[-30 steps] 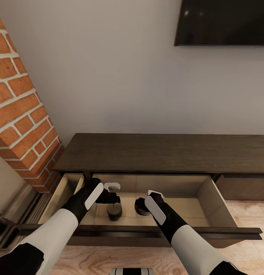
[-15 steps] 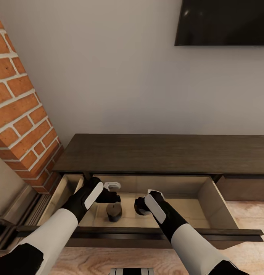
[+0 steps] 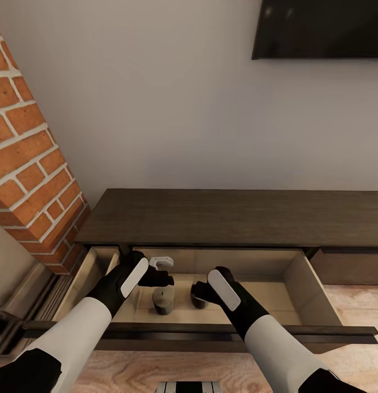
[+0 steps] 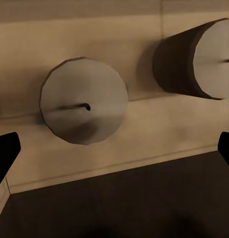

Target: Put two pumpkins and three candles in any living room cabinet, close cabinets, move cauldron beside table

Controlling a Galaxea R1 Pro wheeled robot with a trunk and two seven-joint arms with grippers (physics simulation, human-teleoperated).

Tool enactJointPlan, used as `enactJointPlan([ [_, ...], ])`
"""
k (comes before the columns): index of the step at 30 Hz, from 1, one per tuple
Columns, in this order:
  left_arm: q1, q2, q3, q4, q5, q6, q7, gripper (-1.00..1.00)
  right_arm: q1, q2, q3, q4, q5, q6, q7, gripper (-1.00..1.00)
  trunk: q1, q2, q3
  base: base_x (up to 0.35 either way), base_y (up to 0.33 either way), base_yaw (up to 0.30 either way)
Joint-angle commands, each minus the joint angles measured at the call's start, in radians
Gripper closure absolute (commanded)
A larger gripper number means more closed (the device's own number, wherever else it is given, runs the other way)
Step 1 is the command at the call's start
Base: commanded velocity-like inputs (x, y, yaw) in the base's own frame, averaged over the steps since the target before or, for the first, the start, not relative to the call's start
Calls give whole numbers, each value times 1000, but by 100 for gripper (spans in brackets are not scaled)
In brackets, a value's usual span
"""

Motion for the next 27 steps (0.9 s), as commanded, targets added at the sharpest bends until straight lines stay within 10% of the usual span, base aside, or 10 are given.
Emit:
enactJointPlan([
  [1,-1,0,-2,-1,11,2,10,-100,-1,0,1,-1,-8,2,-10,-100,0,0,-1,0,0,0],
  [27,-1,-1,-3,-1,11,2,10,-100,-1,0,1,-1,-12,3,-12,-100,-2,1,15,0,0,0],
])
